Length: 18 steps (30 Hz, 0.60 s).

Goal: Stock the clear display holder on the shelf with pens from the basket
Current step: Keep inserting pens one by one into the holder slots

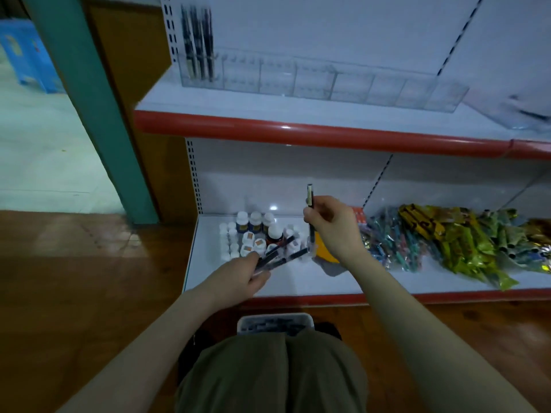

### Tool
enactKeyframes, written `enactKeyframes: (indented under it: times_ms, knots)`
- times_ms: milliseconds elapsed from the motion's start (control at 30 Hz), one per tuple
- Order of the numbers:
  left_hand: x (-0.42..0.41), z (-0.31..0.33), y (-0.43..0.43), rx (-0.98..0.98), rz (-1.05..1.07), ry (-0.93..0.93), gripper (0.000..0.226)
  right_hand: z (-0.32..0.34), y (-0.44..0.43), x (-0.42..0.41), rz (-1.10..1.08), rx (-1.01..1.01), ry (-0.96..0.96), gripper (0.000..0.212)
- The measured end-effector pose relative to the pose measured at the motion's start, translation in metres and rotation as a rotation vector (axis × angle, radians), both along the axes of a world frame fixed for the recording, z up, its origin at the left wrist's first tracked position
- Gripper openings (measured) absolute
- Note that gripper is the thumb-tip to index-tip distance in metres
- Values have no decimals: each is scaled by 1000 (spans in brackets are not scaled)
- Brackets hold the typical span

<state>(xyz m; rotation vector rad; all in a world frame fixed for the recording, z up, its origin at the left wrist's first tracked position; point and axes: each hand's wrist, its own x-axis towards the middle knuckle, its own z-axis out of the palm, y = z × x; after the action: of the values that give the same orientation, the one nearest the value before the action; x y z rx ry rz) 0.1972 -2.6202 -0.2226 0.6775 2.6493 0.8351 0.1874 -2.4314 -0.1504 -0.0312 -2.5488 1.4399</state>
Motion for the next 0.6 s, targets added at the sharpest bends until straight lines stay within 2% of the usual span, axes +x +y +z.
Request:
enactKeyframes:
  times_ms: [233,367,467,533,600]
  knots:
    - [-15,95,8,438,285,192,16,85,-14,-14,60,-199,109,10]
    - [-19,150,25,793,331,126,10,125,-28,-23,134,-454,112,10]
    - [-20,178,30,971,315,88,9,148,-36,-32,191,-600,108,13]
    - [-24,190,29,1010,318,116,13,158,-38,-40,213,-599,124,13]
    - [-32,199,27,1023,306,127,19,161,-41,-50,186,-478,171,19]
